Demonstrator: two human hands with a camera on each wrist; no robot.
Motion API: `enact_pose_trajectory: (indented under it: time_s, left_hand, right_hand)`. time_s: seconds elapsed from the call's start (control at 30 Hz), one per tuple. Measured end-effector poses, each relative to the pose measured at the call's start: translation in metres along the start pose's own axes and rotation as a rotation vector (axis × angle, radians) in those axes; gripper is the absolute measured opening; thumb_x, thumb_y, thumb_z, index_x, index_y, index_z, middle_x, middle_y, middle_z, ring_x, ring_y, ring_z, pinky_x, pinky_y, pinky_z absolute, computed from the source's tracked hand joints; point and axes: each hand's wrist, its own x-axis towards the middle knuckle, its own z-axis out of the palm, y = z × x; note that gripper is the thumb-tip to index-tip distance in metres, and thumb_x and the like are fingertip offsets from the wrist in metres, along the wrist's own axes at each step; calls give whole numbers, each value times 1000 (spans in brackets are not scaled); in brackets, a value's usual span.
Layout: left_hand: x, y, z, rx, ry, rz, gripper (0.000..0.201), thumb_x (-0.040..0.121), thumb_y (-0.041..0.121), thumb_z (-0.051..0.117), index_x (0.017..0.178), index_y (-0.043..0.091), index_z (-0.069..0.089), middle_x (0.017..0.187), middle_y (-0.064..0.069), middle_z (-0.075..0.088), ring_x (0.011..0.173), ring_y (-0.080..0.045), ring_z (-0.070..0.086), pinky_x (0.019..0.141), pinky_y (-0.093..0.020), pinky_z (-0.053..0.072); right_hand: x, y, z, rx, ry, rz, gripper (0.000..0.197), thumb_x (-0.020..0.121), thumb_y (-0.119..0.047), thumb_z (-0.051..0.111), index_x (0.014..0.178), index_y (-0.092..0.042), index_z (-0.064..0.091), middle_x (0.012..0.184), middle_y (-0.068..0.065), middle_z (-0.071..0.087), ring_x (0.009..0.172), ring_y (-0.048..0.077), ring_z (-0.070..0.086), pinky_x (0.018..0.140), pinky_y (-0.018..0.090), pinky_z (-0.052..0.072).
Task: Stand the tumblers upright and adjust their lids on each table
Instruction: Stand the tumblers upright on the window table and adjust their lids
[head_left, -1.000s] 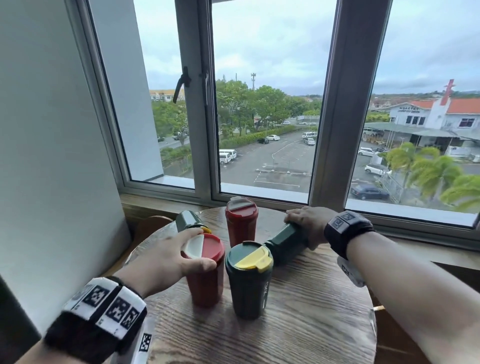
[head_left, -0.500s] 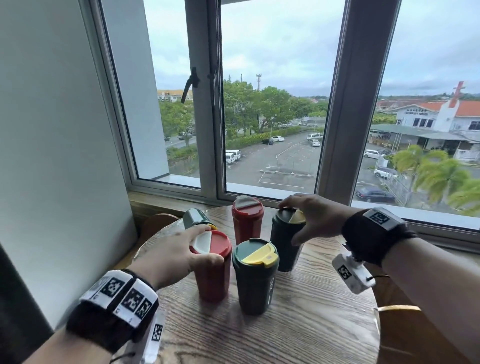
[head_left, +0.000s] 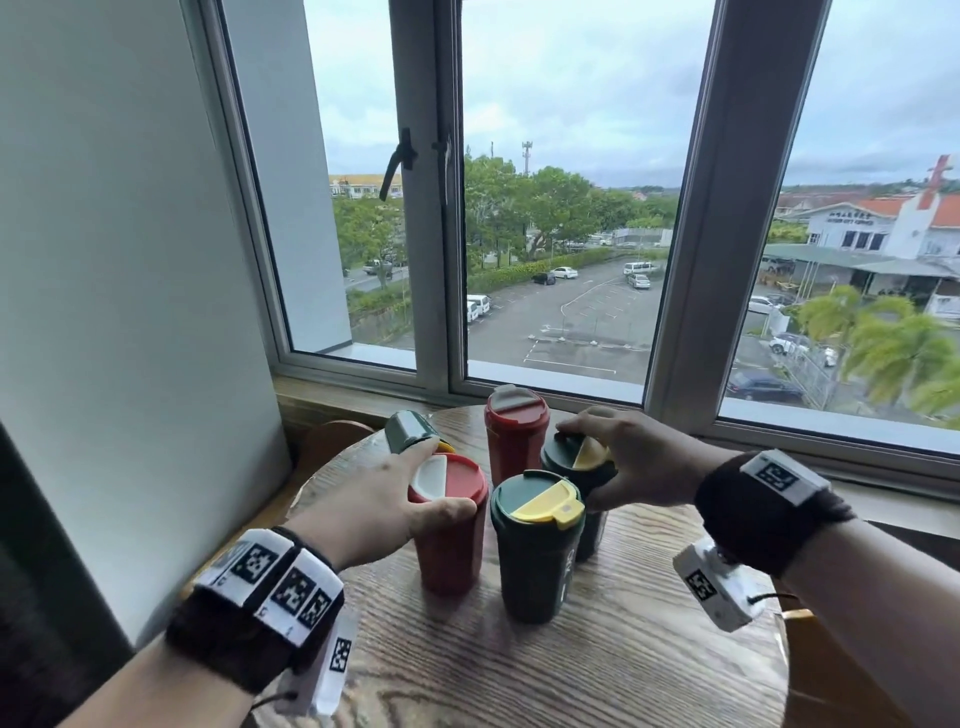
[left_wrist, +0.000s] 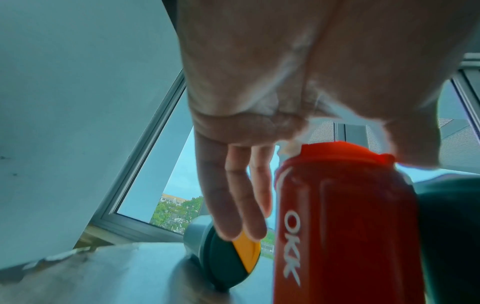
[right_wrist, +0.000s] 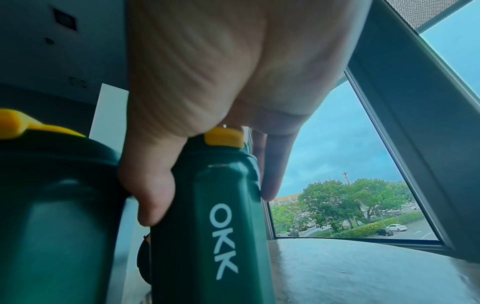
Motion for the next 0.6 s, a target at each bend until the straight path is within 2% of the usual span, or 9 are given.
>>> enact_pose_trajectory:
  time_s: [0.07,0.13,0.2,0.23,0.3,0.4,0.47,0.53,0.6]
  left_hand:
    - [1,-1,-12,-33,-15,6,115,62,100,35,159,38,23,156,1,44,142,-21,41,118,-43,33]
    - [8,-5,-28,-110,44,13,98,74,92,30,152,34,39,130,1,60,117,-19,56,95,-39,47]
    - [25,-14,-41,-143,103,14,69,93,72,31,138,27,55,109,3,64,96,-18,57,73,-35,45]
    - [36,-22,-45,-111,124,11,59,99,64,32,132,25,60,107,1,67,94,-18,56,73,-35,44]
    - [59,-38,-48,-5,146,8,45,102,53,41,131,25,60,126,-2,68,107,-20,59,86,-36,45]
    - [88,-55,-45,206,68,87,55,90,49,65,141,29,54,141,2,59,125,-18,56,105,-38,45]
    - [105,-58,-40,335,-22,209,72,83,52,72,147,30,47,148,3,50,134,-18,47,112,-39,39]
    - [122,-60,-32,432,-55,286,81,81,56,73,151,30,42,154,4,44,139,-19,41,115,-37,32]
    - [137,-61,-22,488,-61,310,81,82,61,71,152,33,41,156,6,42,139,-20,41,115,-37,32]
  right_hand:
    - [-3,0,1,15,10,-6,93,63,-54,87,145,-26,53,129,-13,57,117,9,58,104,34,49]
    - [-4,0,2,20,7,-8,93,65,-53,88,147,-28,52,128,-14,54,116,9,58,103,32,50]
    - [-6,0,1,25,6,10,94,64,-55,86,148,-30,51,129,-14,52,116,10,57,103,33,50]
    - [-7,-1,0,28,10,23,94,63,-56,84,147,-30,51,130,-14,53,117,11,57,103,35,50]
    - [-9,0,-3,26,25,47,95,62,-57,83,147,-29,52,132,-13,54,119,12,57,104,38,50]
    - [-10,0,-7,15,32,70,91,65,-49,87,146,-26,54,132,-11,57,121,11,57,107,37,48]
    - [-10,-1,-7,23,33,78,85,69,-43,89,145,-24,57,132,-10,57,121,11,57,105,28,47]
    - [-10,0,-5,27,33,99,83,71,-39,89,145,-23,57,134,-11,56,122,8,56,94,8,44]
    - [-10,2,-3,38,34,124,83,71,-37,89,146,-23,56,136,-13,54,122,5,55,84,-1,39]
